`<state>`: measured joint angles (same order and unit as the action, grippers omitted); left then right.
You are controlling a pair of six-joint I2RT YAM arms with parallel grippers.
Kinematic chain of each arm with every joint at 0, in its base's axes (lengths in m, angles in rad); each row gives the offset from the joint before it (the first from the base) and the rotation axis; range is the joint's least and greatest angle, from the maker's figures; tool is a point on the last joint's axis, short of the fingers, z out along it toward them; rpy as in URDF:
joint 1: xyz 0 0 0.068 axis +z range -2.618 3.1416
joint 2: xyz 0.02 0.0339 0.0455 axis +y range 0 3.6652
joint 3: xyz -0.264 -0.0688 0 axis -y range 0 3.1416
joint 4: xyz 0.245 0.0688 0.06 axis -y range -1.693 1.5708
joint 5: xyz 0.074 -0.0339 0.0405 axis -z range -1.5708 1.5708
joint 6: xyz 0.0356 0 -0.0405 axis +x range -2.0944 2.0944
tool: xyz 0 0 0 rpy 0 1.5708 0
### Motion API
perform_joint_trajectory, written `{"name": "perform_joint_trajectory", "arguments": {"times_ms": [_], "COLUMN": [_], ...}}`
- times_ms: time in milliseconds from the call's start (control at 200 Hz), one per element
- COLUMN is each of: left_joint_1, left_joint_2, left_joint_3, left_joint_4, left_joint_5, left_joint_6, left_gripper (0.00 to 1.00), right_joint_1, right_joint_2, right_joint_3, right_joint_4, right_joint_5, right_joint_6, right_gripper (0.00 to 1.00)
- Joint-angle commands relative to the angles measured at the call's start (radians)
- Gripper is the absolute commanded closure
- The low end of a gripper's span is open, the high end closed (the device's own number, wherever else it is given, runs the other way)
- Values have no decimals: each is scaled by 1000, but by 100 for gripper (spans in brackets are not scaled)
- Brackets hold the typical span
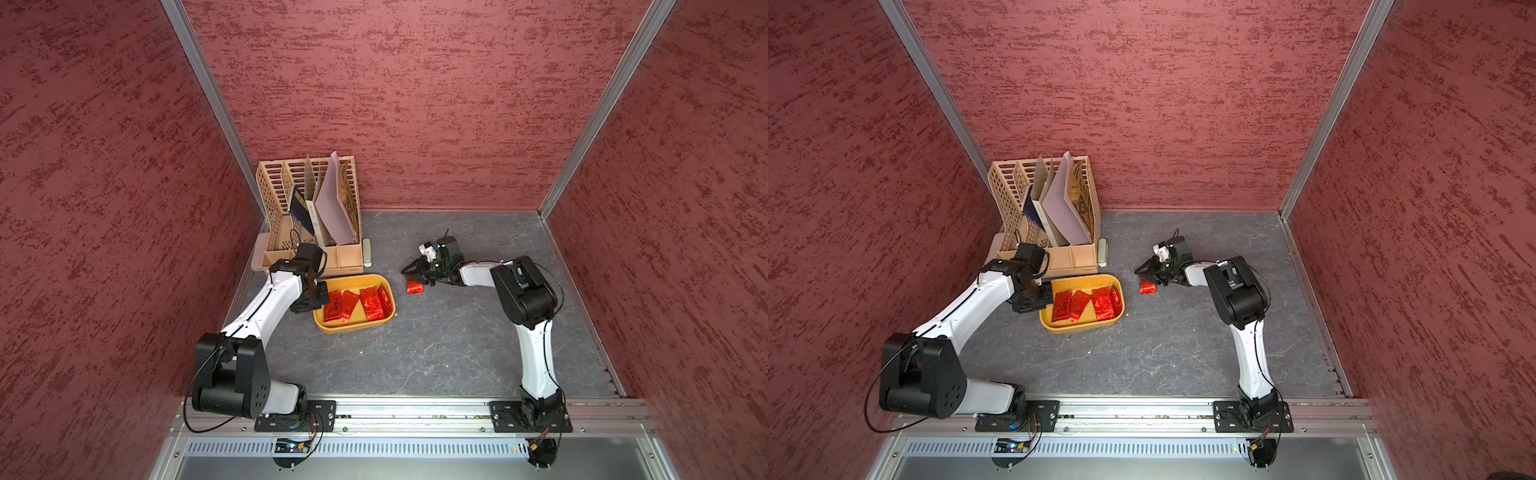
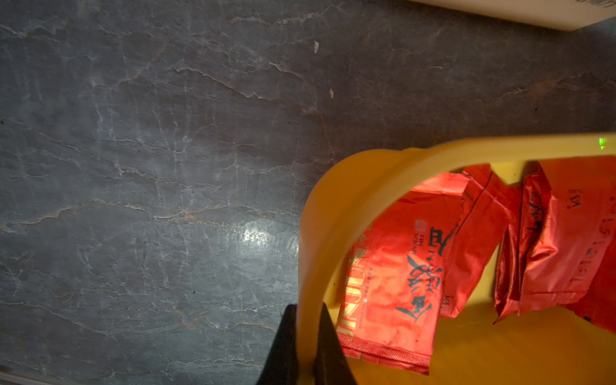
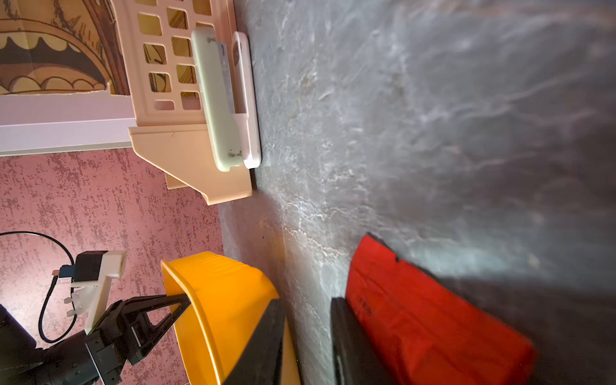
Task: Take the tea bags out of the storage box
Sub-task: Place the tea bag at the center of the board, then pick up the tea bag from the storage box.
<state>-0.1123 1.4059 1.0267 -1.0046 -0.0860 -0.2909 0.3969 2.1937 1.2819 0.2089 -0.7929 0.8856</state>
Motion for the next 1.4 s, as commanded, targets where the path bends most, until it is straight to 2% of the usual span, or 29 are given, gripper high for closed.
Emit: {"name": "perform_joint_trajectory", "arguments": {"times_ms": [0,280,351,456,566,721,867,997,1132,1267,1397], "left_joint_1": [-4,-9,-9,-11,-13,-15,-17,-19,-20,-20,-25], "left_joint_2": [-6,-7,-7,-9,-10,-11,-10,-14,-12,-8,-7], "left_joint_3": [-6,-5,-5,-7,-7,-7,-7,-8,-8,-10,-9], "left_joint_4": [10,9,9,9,9,9,10,9,11,10,10], "left_joint_5": [-5,-6,-6,-6,-8,-8,-10,-11,-11,-9,-11], "left_joint_6": [-4,-4,-3,-4,-5,-5,-5,-7,-5,-5,-6], "left_gripper": [100,100,100,100,100,100,100,100,100,100,100], "right_joint_1": [3,30,75,177,286,373,446,481,497,507,514], "right_joint_2": [-22,-263,-299,-309,-253,-128,-10,52,83,116,154], "right_joint_3": [-6,-103,-87,8,144,249,378,441,481,514,565], "right_joint_4": [23,125,21,-238,-410,-346,-385,-445,-476,-485,-504], "right_joint_5": [-13,-24,10,137,227,166,159,243,270,260,252], "right_joint_6": [9,29,-32,-189,-253,-173,-158,-142,-141,-136,-135], "right_gripper": [70,64,64,65,65,65,63,61,60,60,64]}}
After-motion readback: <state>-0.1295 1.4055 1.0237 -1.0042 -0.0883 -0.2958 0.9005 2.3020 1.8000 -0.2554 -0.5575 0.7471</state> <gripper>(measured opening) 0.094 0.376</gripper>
